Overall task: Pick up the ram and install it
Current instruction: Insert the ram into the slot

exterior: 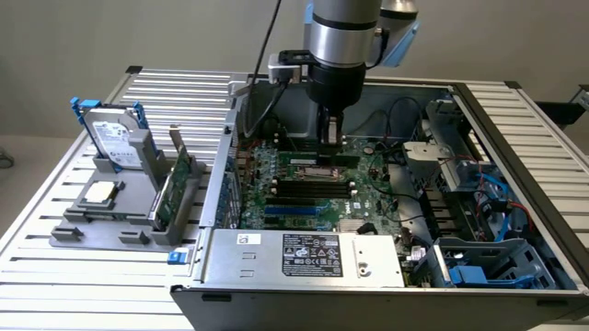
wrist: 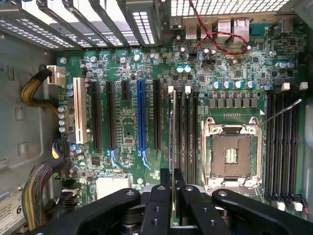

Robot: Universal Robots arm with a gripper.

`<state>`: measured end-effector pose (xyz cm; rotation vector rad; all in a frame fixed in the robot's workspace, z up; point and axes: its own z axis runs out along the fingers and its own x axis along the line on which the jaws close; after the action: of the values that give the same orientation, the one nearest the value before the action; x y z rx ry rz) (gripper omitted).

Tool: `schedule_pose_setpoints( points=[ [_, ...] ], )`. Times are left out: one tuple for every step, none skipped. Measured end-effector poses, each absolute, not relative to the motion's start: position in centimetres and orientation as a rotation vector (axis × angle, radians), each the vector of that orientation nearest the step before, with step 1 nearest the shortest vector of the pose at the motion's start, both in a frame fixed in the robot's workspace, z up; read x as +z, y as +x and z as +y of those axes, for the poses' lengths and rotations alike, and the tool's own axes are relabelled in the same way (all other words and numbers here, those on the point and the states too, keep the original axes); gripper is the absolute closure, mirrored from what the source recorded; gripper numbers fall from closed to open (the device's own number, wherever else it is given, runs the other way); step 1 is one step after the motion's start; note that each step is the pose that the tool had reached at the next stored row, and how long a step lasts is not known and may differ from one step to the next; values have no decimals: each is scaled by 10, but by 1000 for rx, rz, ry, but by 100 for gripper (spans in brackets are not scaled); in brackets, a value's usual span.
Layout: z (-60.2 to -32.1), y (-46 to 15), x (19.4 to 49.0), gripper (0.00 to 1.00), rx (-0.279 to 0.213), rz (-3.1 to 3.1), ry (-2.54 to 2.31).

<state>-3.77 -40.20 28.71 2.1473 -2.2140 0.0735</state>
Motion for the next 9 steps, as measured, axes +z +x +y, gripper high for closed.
schedule_pose_setpoints(
  points=[
    [-402, -38, 285, 86, 73, -2214, 2147],
    [-402, -38, 283, 86, 74, -2214, 2147],
    [-402, -38, 282, 86, 73, -2214, 2147],
    [-402, -38, 280, 86, 74, -2214, 2148],
    [-402, -38, 278, 86, 73, -2214, 2148],
    [-402, -38, 276, 86, 73, -2214, 2147],
    [-402, -38, 274, 86, 73, -2214, 2147],
    [-402, -39, 273, 86, 73, -2214, 2147],
    [-402, -39, 271, 86, 73, -2214, 2147]
  ],
)
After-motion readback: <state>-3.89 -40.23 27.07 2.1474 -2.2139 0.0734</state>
